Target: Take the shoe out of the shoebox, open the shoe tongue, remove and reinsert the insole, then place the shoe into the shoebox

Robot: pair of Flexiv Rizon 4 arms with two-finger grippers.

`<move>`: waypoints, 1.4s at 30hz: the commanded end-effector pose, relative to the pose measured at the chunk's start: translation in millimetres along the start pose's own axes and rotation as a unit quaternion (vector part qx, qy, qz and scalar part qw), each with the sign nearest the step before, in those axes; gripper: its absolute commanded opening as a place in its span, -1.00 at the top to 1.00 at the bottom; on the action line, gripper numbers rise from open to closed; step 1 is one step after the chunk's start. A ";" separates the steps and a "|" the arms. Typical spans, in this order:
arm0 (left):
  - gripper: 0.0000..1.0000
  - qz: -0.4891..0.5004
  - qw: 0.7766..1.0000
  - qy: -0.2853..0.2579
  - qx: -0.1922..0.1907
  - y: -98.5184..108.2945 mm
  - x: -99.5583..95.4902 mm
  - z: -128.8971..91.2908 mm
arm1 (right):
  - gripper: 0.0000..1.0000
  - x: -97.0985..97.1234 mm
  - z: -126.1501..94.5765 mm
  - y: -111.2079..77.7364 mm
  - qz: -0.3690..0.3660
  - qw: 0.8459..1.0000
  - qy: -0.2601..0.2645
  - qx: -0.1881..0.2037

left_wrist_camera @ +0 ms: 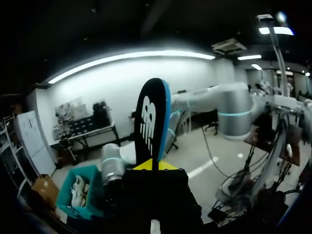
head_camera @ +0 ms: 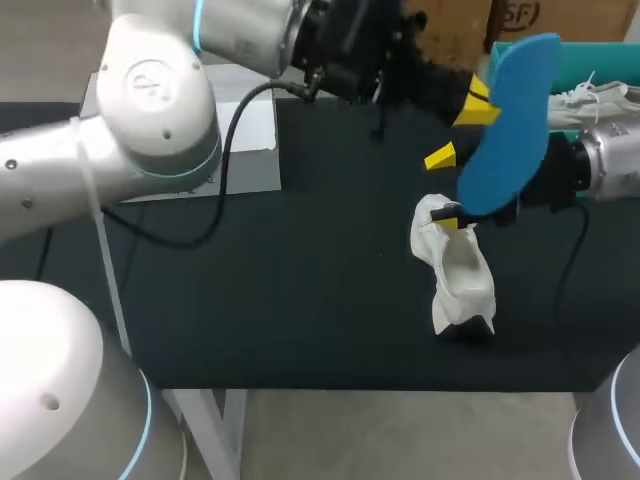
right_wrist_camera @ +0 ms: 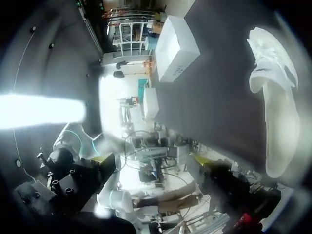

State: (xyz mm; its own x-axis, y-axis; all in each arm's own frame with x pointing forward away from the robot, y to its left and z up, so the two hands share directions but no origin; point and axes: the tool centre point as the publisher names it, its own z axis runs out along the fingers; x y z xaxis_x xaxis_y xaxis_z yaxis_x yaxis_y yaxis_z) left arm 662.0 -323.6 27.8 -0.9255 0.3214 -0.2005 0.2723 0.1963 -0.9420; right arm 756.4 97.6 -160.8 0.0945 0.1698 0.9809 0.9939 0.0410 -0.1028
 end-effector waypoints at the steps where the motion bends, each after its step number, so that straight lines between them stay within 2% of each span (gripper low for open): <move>1: 1.00 0.086 0.992 -0.078 -0.040 -0.3 10.1 2.9 | -1.00 -0.6 1.2 0.1 0.000 1.000 -0.001 -0.001; 29: 1.00 0.086 0.992 -0.078 -0.040 -0.3 10.1 2.9 | -1.00 -0.6 1.2 0.1 0.000 1.000 -0.001 -0.001; 30: 1.00 0.106 0.991 -0.071 -0.049 3.0 12.1 8.3 | -1.00 -0.6 1.2 0.1 0.000 1.000 -0.001 -0.001; 32: 1.00 0.151 0.987 -0.060 -0.019 7.6 16.8 17.1 | -1.00 -0.6 1.2 0.1 0.000 1.000 -0.001 -0.001; 33: 1.00 0.152 0.987 -0.043 -0.038 12.7 19.3 23.5 | -1.00 -0.6 1.2 0.1 0.000 1.000 -0.001 -0.001; 35: 1.00 0.169 0.985 -0.026 -0.033 17.9 21.3 31.1 | -1.00 -0.6 1.2 0.1 0.000 1.000 -0.001 -0.001; 37: 1.00 0.197 0.979 -0.008 -0.044 21.9 24.5 39.6 | -1.00 -0.6 1.2 0.1 0.000 1.000 -0.001 -0.001; 42: 1.00 0.237 0.971 0.009 -0.034 26.6 30.2 48.2 | -1.00 -0.6 1.2 0.1 0.000 1.000 -0.001 -0.001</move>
State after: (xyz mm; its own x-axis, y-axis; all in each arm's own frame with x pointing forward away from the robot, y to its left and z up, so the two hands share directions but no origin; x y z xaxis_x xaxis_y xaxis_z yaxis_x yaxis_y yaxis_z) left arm 624.9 -343.0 -11.7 -0.6972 0.3977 -0.5965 0.6817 0.1100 -0.7233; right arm 756.3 97.4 -160.9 0.0939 0.1693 0.9811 0.9939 0.0408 -0.1022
